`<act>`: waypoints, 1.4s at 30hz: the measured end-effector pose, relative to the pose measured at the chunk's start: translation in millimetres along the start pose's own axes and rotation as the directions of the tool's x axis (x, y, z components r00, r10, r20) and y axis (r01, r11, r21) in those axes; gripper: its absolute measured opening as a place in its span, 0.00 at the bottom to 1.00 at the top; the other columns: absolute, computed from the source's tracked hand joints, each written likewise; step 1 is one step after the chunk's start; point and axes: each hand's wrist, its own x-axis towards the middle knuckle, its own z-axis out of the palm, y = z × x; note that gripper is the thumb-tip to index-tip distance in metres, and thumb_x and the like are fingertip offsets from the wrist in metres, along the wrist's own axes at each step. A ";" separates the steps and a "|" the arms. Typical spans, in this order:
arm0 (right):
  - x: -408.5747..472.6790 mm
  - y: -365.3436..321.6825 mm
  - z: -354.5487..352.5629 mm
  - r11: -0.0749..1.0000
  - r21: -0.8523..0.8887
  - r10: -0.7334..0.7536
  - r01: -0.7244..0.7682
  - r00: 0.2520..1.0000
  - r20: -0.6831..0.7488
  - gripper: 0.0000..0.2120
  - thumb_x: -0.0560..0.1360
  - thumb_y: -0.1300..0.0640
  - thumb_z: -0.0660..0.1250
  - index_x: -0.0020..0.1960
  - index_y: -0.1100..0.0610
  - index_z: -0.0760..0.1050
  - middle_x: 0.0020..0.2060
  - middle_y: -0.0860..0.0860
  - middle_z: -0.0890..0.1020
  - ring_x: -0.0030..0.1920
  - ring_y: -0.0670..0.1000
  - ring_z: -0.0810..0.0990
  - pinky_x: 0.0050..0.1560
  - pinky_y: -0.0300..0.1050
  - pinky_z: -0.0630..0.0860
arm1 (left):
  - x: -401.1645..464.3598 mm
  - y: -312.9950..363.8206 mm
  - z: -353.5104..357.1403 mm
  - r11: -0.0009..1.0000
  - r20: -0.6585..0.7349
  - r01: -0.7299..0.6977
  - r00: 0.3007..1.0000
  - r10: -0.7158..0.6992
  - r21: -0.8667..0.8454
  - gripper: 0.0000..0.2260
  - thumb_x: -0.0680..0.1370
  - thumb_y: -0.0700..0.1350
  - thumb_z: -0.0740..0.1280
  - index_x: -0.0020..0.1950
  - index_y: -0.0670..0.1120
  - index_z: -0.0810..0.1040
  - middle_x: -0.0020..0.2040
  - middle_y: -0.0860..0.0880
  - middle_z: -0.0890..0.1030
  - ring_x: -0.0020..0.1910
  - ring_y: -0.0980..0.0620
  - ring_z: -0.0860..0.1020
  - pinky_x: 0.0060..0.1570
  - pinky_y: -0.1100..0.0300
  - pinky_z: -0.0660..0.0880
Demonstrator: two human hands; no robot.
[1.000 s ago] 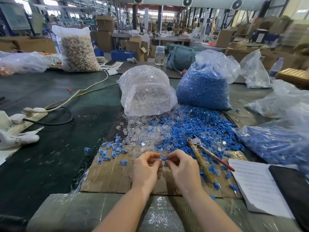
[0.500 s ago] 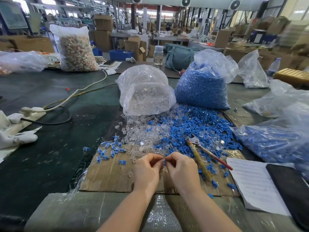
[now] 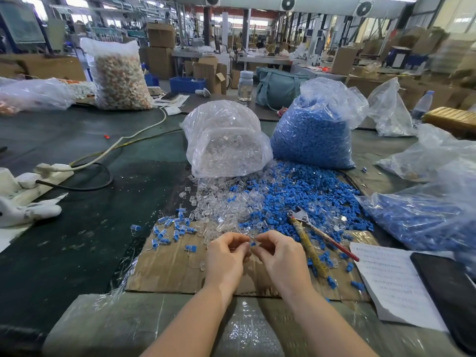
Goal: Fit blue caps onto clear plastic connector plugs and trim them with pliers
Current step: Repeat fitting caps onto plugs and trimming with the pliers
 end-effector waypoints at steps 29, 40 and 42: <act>11.5 26.0 -17.5 0.968 -0.249 -0.013 -0.015 0.994 -0.108 0.18 0.76 0.53 0.66 0.65 0.55 0.72 0.57 0.47 0.76 0.58 0.44 0.71 0.61 0.33 0.63 | 7.8 3.6 -1.1 0.963 0.020 0.199 0.980 -0.198 -0.184 0.05 0.75 0.32 0.67 0.43 0.41 0.78 0.34 0.44 0.78 0.29 0.50 0.76 0.29 0.58 0.73; 29.6 58.4 -44.2 0.625 -0.637 0.572 -0.452 0.820 -0.022 0.32 0.77 0.39 0.54 0.75 0.54 0.52 0.73 0.57 0.59 0.73 0.59 0.56 0.71 0.60 0.52 | 20.5 5.3 -3.9 0.966 0.026 0.174 0.985 -0.172 -0.189 0.06 0.73 0.32 0.68 0.45 0.41 0.79 0.38 0.45 0.80 0.32 0.54 0.78 0.34 0.64 0.76; 32.4 55.3 -45.2 0.633 -0.627 0.581 -0.454 0.814 -0.003 0.29 0.75 0.44 0.57 0.72 0.54 0.56 0.72 0.57 0.61 0.72 0.60 0.58 0.70 0.60 0.54 | 22.4 8.2 -3.9 0.963 0.025 0.177 0.984 -0.176 -0.203 0.05 0.73 0.32 0.68 0.45 0.41 0.79 0.36 0.45 0.80 0.31 0.55 0.78 0.34 0.64 0.76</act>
